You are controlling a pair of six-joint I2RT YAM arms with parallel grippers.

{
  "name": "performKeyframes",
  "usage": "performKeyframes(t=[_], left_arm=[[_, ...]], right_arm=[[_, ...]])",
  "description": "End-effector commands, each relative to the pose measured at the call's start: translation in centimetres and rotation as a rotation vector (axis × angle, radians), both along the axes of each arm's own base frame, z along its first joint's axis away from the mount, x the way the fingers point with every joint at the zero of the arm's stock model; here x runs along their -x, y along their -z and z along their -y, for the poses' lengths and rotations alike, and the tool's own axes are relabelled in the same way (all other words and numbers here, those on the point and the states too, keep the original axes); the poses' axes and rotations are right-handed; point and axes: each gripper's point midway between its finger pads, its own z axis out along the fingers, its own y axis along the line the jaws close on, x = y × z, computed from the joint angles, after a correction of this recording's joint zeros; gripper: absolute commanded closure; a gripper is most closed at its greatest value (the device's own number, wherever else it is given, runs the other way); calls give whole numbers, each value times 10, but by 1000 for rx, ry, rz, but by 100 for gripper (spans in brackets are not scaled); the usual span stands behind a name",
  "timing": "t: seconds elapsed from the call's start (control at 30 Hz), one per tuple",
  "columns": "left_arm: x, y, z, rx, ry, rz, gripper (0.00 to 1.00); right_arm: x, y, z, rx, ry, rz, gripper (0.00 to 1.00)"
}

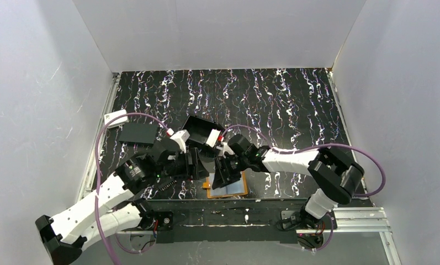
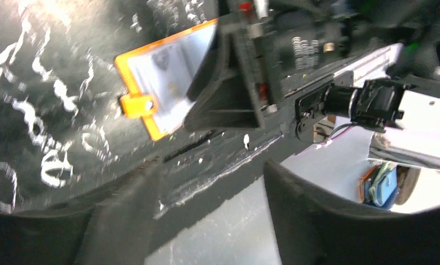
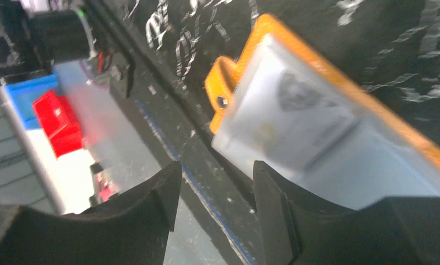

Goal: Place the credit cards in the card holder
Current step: Pick up the credit card from the storage box.

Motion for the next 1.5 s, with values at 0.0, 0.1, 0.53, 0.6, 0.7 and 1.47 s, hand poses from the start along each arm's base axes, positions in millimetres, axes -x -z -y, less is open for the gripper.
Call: performKeyframes(t=[0.0,0.1,0.53,0.6,0.7,1.47], left_arm=[[-33,-11,-32,-73,-47,6,29],[-77,-24,-23,78,-55,-25,14],[-212,15,18,4,139,-103,18],[-217,27,18,-13,145,-116,17],[-220,41,23,-19,169,-140,14],[-208,84,50,31,240,-251,16]], right_arm=[[-52,-44,22,27,90,183,40],[-85,-54,36,17,169,197,41],[-192,-48,18,-22,444,138,41],[-195,-44,22,-24,455,132,41],[-196,-37,23,-34,457,107,43],[-196,-6,10,-108,436,8,70]])
